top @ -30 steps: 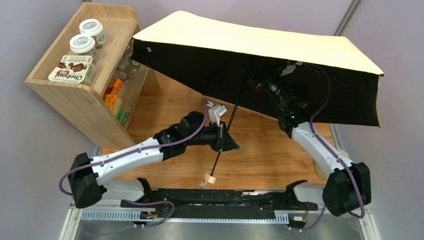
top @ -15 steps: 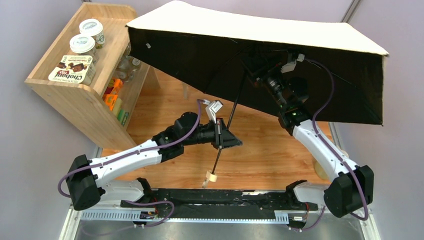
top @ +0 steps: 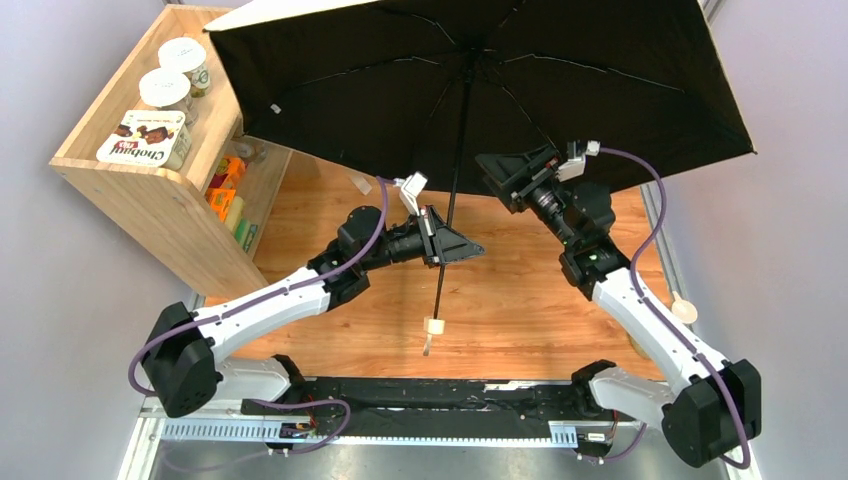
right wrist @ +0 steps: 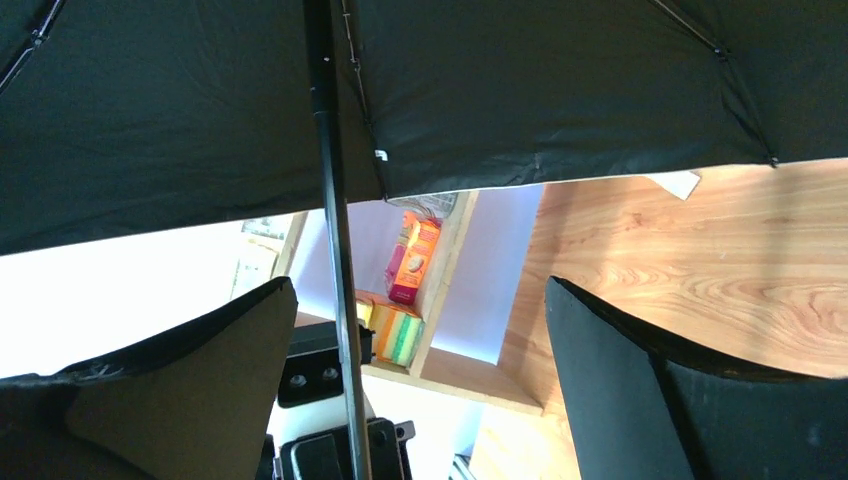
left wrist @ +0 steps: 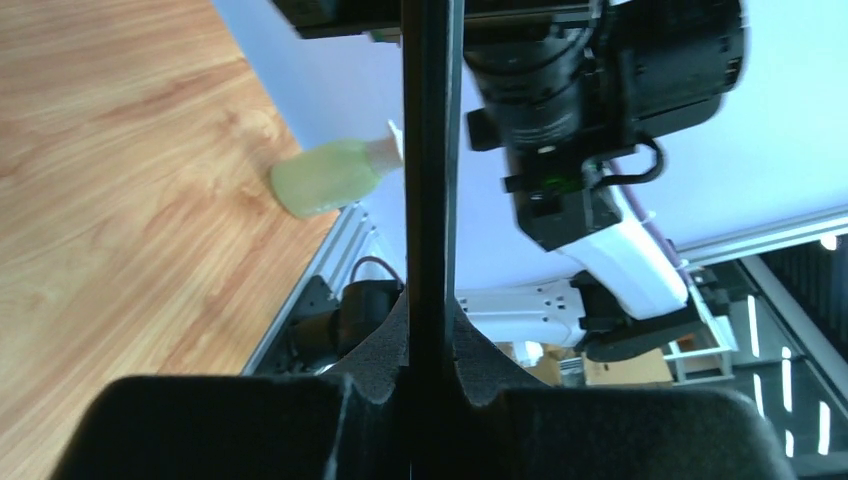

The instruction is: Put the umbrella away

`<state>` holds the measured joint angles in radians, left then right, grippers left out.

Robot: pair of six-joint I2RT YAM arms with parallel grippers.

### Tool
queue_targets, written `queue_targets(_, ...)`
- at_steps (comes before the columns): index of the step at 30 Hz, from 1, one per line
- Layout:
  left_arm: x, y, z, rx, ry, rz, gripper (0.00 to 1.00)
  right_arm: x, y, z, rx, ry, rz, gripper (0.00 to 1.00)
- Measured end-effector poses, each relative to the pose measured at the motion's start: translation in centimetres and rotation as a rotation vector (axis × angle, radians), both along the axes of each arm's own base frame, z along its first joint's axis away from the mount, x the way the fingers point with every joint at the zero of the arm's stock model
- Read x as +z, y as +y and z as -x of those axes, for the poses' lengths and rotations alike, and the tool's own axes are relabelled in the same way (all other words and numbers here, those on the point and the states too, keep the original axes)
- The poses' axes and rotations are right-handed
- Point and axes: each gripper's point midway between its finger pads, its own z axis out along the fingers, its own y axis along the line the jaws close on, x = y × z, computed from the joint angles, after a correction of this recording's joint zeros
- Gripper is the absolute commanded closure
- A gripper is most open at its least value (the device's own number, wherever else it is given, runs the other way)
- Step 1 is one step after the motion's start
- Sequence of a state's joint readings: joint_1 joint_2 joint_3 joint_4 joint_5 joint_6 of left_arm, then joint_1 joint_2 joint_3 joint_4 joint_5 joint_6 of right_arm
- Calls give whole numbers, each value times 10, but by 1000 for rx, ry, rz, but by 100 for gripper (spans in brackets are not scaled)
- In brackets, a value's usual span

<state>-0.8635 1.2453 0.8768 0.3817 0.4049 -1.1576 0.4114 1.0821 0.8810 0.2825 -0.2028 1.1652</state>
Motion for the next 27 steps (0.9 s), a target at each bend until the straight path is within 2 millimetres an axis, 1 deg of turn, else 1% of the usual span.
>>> queue_targets(2, 3, -2, 2, -20, 11, 30, 100, -3, 0, -4, -4, 1, -39, 4)
queue_targets(5, 4, -3, 9, -53, 23, 61, 100, 3, 0, -20, -16, -18, -87, 7)
queue_targets(7, 2, -2, 13, -76, 27, 73, 100, 10, 1, -36, -22, -34, -126, 10)
queue_targets(9, -1, -2, 16, -89, 29, 75, 100, 16, 1, -56, -26, -50, -186, 13)
queue_targets(11, -5, -1, 19, -98, 32, 76, 100, 17, -4, -69, -36, -54, -221, 14)
queue_targets(14, -5, -1, 22, -115, 34, 80, 100, 22, -3, -88, -34, -64, -265, 16)
queue_targets(15, -4, -1, 22, -117, 35, 83, 100, 26, -3, -91, -32, -73, -277, 16)
queue_targets(18, -2, -1, 24, -124, 37, 89, 100, 44, -1, -96, -17, -114, -325, 23)
queue_targets(21, 0, 0, 24, -125, 41, 98, 100, 62, 0, -96, 4, -161, -358, 23)
queue_targets(27, 0, -3, 26, -136, 42, 106, 100, 79, -2, -98, 0, -189, -395, 40)
